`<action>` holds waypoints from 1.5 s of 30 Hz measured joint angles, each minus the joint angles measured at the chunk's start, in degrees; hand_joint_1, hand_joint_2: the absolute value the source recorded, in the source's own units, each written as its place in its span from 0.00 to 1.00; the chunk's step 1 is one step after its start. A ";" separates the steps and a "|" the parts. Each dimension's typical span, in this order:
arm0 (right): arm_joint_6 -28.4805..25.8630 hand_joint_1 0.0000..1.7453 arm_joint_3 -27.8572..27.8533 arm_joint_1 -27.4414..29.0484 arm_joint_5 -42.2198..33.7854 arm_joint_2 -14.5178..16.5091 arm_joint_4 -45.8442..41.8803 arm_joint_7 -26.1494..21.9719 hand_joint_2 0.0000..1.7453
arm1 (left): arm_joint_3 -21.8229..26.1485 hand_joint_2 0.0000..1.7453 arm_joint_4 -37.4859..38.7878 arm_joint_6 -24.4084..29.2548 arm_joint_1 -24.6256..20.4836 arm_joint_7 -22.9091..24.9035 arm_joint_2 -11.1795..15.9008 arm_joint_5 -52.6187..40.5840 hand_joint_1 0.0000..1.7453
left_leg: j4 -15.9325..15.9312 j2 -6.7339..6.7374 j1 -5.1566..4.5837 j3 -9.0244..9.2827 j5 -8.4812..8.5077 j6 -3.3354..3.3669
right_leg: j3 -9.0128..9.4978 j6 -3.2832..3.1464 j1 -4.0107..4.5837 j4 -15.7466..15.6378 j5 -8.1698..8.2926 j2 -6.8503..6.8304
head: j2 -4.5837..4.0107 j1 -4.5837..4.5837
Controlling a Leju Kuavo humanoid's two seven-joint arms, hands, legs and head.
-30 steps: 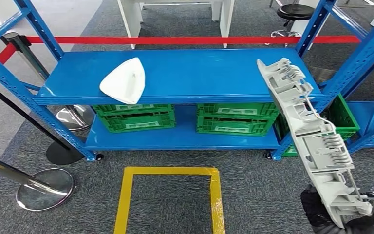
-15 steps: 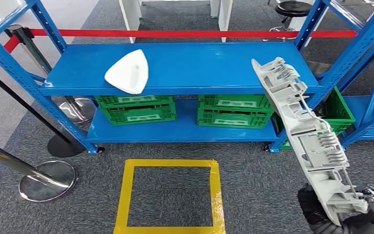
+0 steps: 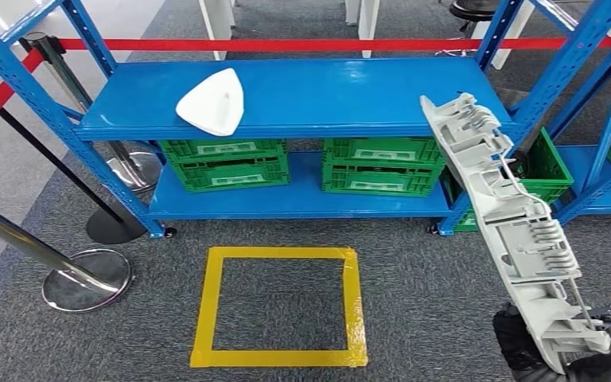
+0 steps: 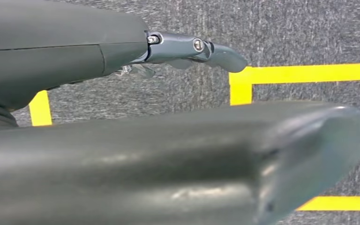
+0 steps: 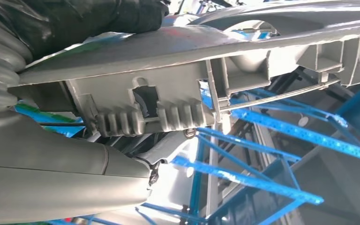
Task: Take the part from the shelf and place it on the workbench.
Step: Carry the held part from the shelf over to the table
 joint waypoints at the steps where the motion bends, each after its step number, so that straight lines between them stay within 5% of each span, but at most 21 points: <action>1: 0.00 1.00 0.00 0.06 0.01 0.00 -0.04 0.00 1.00 | 0.00 0.00 0.00 0.03 0.05 0.00 0.03 -0.01 0.00 | 0.68 -0.07 0.04 -0.40 -1.00 -0.35 | -0.50 -0.50 -0.10 -0.03 0.38 -0.06 | 0.00 -0.07; 4: 0.01 1.00 0.02 0.33 0.01 0.00 -0.09 0.01 1.00 | 0.00 0.00 0.01 0.05 0.17 0.00 0.05 -0.04 0.00 | 8.56 -0.22 0.35 -2.22 -8.76 -1.32 | -2.06 -1.61 -0.20 -0.05 1.83 -0.33 | 0.00 -0.61; 6: 0.02 1.00 0.02 0.39 -0.02 0.00 -0.08 0.01 1.00 | 0.00 0.00 0.02 0.04 0.12 0.00 -0.01 -0.07 0.00 | 14.60 -0.22 0.54 -2.79 -11.50 -1.60 | -3.00 -1.74 -0.06 0.23 2.73 -0.48 | 0.00 -0.77; 8: 0.02 1.00 0.03 0.45 -0.07 0.00 -0.08 0.02 1.00 | 0.00 0.00 0.01 0.04 0.07 0.00 -0.03 -0.08 0.00 | 13.86 -0.24 0.57 -0.49 -9.43 -1.44 | -4.09 -1.66 0.05 0.82 3.42 -0.50 | 0.00 -0.77; 11: 0.01 1.00 0.01 0.58 -0.16 0.00 -0.09 0.04 1.00 | -0.01 0.00 0.01 0.04 0.05 0.00 0.05 -0.10 0.00 | 2.41 -0.50 0.31 6.94 -6.12 -0.29 | -5.53 -1.21 0.22 1.75 4.09 -0.44 | 0.00 -0.78; 13: 0.01 1.00 0.02 0.60 -0.18 0.00 -0.09 0.03 1.00 | -0.02 0.00 0.01 0.04 0.02 0.00 0.11 -0.13 0.00 | -1.47 -0.64 0.02 8.81 -6.21 0.30 | -6.18 -0.56 0.23 1.99 4.77 -0.46 | 0.00 -0.78; 16: 0.00 1.00 0.01 0.78 -0.17 -0.01 -0.11 0.03 1.00 | -0.02 0.00 0.01 0.04 0.01 0.00 -0.03 -0.14 0.00 | -2.61 -0.44 0.19 8.07 -5.37 1.10 | -7.29 0.42 0.17 2.54 4.61 -0.37 | 0.00 -0.72; 18: 0.00 1.00 -0.01 0.92 -0.19 -0.03 -0.14 0.01 1.00 | -0.02 0.00 0.02 0.02 -0.05 0.00 -0.12 -0.12 0.00 | -3.00 -0.18 0.44 7.03 -4.30 1.87 | -9.01 0.84 0.14 6.36 0.67 -0.16 | 0.00 -0.37; 20: 0.00 1.00 -0.02 1.04 -0.21 -0.05 -0.14 -0.01 1.00 | -0.02 0.00 0.02 -0.08 -0.07 0.00 -0.11 -0.08 0.00 | -2.75 -0.06 0.33 5.61 -3.39 2.15 | -11.10 1.19 0.04 13.42 -3.95 -0.04 | 0.00 -0.07; 22: 0.00 1.00 -0.03 1.15 -0.23 -0.08 -0.13 0.01 1.00 | -0.03 0.00 0.02 -0.19 -0.06 0.00 -0.15 -0.03 0.00 | -2.24 0.05 0.28 4.17 -2.67 2.08 | -11.22 1.46 0.00 17.34 -4.55 -0.05 | 0.00 -0.04; 23: 0.00 1.00 -0.04 1.18 -0.23 -0.09 -0.13 0.01 1.00 | -0.03 0.00 0.02 -0.23 -0.06 0.00 -0.19 0.01 0.00 | -1.87 0.08 0.30 3.47 -2.40 1.97 | -9.84 1.53 -0.04 16.25 -3.20 -0.06 | 0.00 -0.04; 25: 0.00 1.00 -0.05 1.15 -0.22 -0.11 -0.13 0.01 1.00 | -0.07 0.00 0.02 -0.51 -0.07 0.00 -0.30 0.28 0.00 | -1.04 0.09 0.33 2.24 -1.99 1.61 | -4.74 1.52 -0.11 9.04 -0.33 -0.07 | 0.00 -0.03; 27: 0.00 1.00 -0.02 1.11 -0.15 -0.15 -0.15 0.01 1.00 | -0.15 0.00 0.02 -0.82 -0.08 0.00 -0.38 0.76 0.00 | -0.24 0.06 0.21 1.33 -1.55 1.12 | -0.56 1.24 -0.02 2.36 0.15 0.00 | 0.00 -0.03; 30: 0.00 1.00 0.01 1.11 -0.04 -0.25 -0.19 0.01 1.00 | -0.29 0.00 0.02 -0.91 -0.03 0.00 -0.42 1.29 0.00 | 0.10 0.00 0.13 0.63 -0.58 0.20 | -0.71 0.32 0.09 0.76 0.25 0.01 | 0.00 -0.04; 32: 0.00 1.00 0.04 1.02 -0.03 -0.34 -0.20 0.01 1.00 | -0.34 0.00 0.02 -0.90 0.05 0.00 -0.43 1.65 0.00 | 1.49 -0.14 0.23 -0.10 -2.43 -0.47 | -1.58 -0.66 -0.10 0.65 1.06 -0.18 | 0.00 -0.21; 36: 0.00 1.00 0.10 0.92 -0.05 -0.45 -0.21 0.01 1.00 | -0.71 0.00 0.02 -0.88 0.05 0.00 -0.50 2.08 0.00 | 13.65 -0.24 0.55 -2.85 -11.48 -1.38 | -3.55 -1.53 -0.02 1.22 2.86 -0.51 | 0.00 -0.91; 38: 0.00 1.00 0.10 0.90 -0.05 -0.47 -0.21 0.01 1.00 | -0.93 0.00 0.02 -0.88 0.04 0.00 -0.55 2.08 0.00 | 14.62 -0.25 0.57 -1.41 -11.14 -1.29 | -5.00 -1.51 0.10 1.92 3.38 -0.55 | 0.00 -0.92; 42: 0.00 1.00 0.10 0.83 -0.05 -0.49 -0.21 0.01 1.00 | -1.31 0.00 0.02 -0.87 -0.03 0.00 -0.52 2.08 0.00 | 0.44 -0.51 0.25 7.48 -6.75 0.02 | -6.61 -0.89 0.33 2.79 4.28 -0.47 | 0.00 -0.95; 45: 0.00 1.00 0.12 0.70 -0.04 -0.52 -0.21 0.01 1.00 | -1.38 0.00 0.02 -0.86 0.04 0.00 -0.56 2.08 0.00 | -1.74 -0.59 -0.10 8.05 -5.92 0.90 | -6.97 0.20 0.18 2.43 5.37 -0.46 | 0.00 -0.97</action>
